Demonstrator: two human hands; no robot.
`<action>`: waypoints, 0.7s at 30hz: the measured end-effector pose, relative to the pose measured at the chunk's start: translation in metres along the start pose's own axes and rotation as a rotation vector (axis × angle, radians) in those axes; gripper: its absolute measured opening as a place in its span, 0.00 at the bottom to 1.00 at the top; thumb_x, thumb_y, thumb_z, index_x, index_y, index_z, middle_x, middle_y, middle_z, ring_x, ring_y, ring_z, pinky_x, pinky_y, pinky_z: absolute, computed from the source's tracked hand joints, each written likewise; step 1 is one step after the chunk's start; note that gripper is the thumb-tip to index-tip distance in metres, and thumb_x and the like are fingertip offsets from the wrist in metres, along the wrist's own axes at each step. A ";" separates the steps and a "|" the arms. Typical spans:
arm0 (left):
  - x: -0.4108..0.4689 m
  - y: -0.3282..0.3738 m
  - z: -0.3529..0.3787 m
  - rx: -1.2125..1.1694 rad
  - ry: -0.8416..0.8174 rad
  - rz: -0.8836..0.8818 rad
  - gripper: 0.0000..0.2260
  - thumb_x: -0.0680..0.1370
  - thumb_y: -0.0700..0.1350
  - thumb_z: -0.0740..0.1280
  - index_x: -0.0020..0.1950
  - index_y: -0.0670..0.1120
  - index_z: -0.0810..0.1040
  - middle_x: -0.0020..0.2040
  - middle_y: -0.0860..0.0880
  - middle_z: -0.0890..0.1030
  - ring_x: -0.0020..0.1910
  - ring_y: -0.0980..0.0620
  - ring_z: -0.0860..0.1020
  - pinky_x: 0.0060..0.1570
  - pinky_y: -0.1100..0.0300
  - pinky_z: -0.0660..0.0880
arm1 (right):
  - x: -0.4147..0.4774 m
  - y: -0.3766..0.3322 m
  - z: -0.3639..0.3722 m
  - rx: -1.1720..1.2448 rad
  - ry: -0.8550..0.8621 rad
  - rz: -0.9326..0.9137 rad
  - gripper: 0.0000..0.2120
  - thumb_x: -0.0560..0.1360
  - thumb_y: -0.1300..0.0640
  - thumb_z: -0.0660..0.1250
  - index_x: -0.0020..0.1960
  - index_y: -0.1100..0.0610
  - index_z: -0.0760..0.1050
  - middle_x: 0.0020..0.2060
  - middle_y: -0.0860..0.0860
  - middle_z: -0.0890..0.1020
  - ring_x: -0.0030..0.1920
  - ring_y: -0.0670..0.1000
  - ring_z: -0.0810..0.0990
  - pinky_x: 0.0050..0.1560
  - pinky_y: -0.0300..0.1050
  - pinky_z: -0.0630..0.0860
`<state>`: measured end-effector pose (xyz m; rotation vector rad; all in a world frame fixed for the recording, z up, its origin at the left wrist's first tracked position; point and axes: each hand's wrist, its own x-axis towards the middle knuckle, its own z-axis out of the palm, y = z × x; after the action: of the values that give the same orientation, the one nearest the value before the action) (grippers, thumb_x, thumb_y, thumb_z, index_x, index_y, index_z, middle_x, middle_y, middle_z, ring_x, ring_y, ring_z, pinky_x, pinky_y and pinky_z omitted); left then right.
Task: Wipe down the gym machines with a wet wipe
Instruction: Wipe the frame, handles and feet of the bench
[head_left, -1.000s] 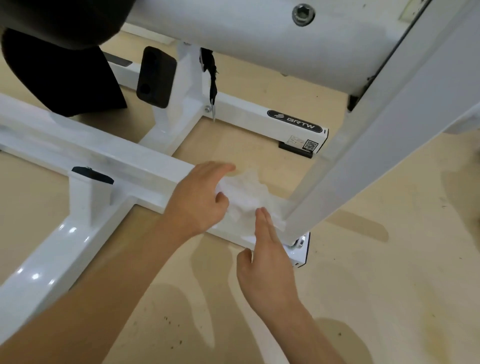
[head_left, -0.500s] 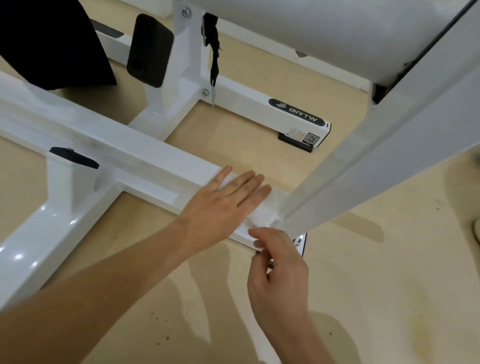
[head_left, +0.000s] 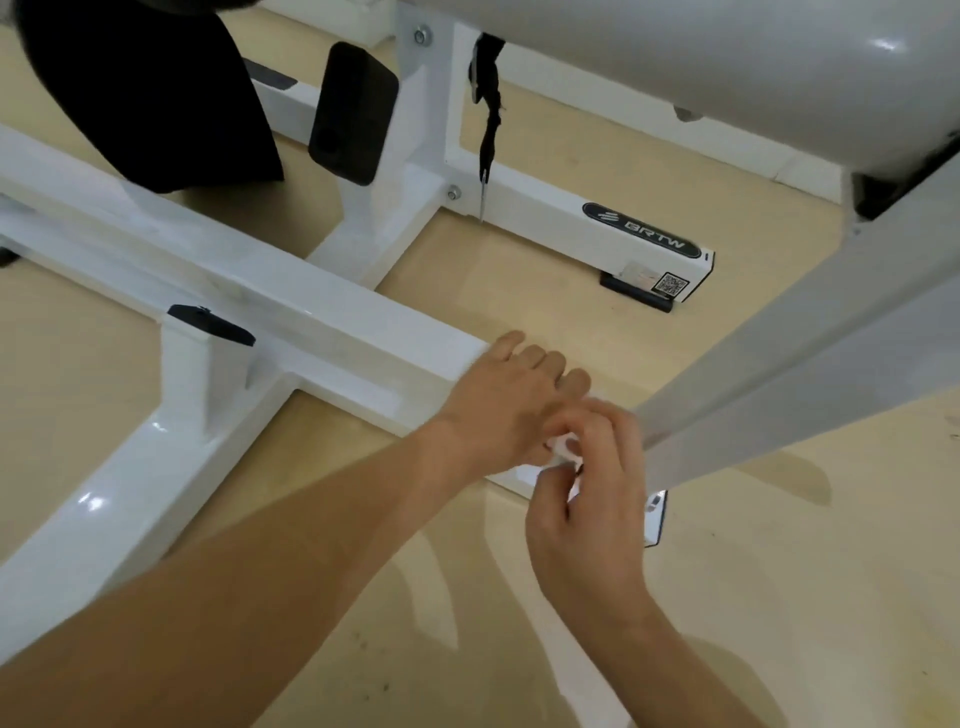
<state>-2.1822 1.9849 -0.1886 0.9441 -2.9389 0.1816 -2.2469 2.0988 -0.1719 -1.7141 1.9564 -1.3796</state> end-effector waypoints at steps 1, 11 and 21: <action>-0.006 -0.004 0.005 -0.003 0.052 -0.018 0.19 0.69 0.55 0.69 0.54 0.45 0.76 0.45 0.46 0.80 0.46 0.45 0.79 0.64 0.43 0.70 | 0.008 -0.004 0.003 0.011 0.008 0.014 0.17 0.66 0.70 0.55 0.51 0.58 0.73 0.52 0.50 0.73 0.51 0.44 0.73 0.51 0.28 0.66; -0.090 -0.176 0.001 0.196 -0.143 -0.390 0.32 0.67 0.57 0.73 0.66 0.49 0.66 0.63 0.48 0.74 0.63 0.46 0.72 0.71 0.38 0.56 | 0.076 -0.013 0.058 -0.740 -0.581 -0.004 0.23 0.74 0.46 0.61 0.65 0.54 0.63 0.55 0.54 0.73 0.56 0.56 0.73 0.57 0.53 0.65; -0.068 -0.153 -0.005 0.112 -0.180 -0.276 0.31 0.66 0.59 0.73 0.63 0.47 0.68 0.58 0.49 0.75 0.57 0.48 0.74 0.68 0.48 0.61 | 0.072 0.002 0.072 -0.751 -0.460 -0.182 0.28 0.71 0.42 0.66 0.64 0.57 0.68 0.55 0.55 0.74 0.53 0.57 0.75 0.53 0.52 0.70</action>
<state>-2.0377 1.9008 -0.1743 1.4404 -2.9365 0.2636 -2.2219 2.0009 -0.1829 -2.2822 2.1961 -0.1892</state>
